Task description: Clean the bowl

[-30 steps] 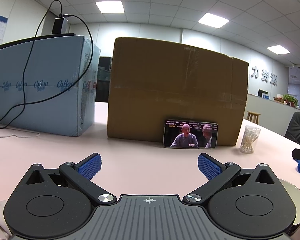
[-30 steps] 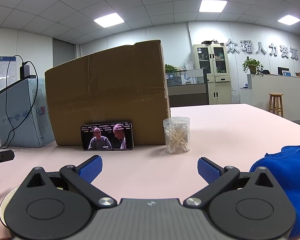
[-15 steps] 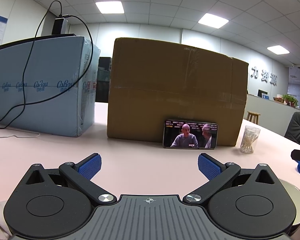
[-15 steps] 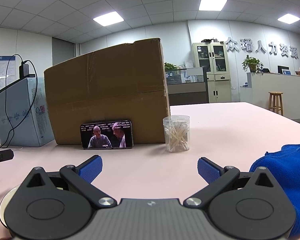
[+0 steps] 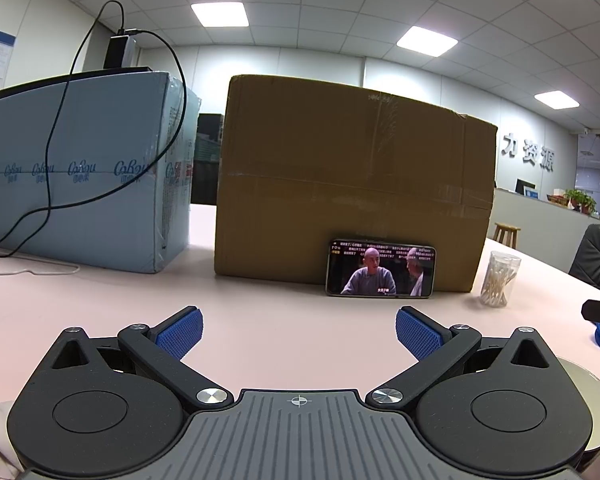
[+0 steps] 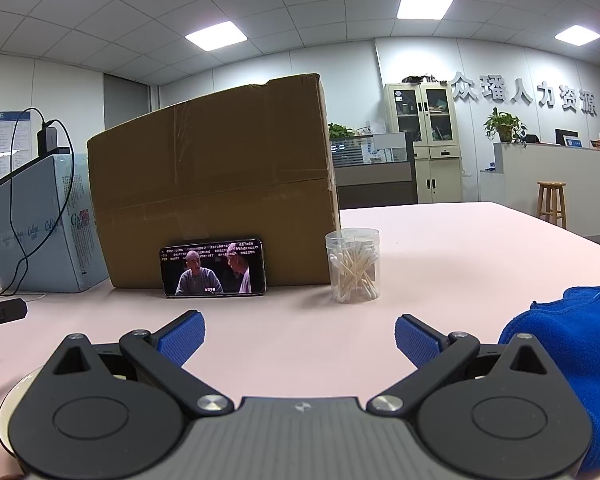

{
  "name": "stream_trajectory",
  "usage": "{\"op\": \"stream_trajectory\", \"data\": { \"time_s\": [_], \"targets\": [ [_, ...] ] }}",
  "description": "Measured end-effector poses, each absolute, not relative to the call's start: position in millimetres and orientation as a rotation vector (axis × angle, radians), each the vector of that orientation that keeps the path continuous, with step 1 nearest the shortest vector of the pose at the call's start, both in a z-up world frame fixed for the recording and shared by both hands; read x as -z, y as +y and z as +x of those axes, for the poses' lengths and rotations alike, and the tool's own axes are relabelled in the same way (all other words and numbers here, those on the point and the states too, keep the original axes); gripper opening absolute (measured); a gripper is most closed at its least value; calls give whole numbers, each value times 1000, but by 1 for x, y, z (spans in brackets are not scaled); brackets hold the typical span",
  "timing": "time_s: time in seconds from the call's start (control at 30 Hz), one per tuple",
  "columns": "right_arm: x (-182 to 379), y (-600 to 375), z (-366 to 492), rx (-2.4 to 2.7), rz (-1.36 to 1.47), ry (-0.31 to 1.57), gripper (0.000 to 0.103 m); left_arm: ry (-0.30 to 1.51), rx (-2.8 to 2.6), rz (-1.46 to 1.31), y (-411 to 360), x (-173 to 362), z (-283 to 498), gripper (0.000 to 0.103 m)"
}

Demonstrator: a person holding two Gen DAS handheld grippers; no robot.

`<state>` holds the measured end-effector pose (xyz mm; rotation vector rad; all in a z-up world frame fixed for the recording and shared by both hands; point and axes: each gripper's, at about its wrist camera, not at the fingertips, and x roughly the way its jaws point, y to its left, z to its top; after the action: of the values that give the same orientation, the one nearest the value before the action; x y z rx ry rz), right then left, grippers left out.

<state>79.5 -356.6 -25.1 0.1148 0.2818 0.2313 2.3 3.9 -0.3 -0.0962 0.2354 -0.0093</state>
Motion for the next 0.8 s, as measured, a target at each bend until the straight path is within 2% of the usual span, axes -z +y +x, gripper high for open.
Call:
{"op": "stream_trajectory", "data": {
  "time_s": [0.8],
  "targets": [
    [26,-357,87,-229,114,283,103,214,42,-96,3,0,1,103]
  ]
}}
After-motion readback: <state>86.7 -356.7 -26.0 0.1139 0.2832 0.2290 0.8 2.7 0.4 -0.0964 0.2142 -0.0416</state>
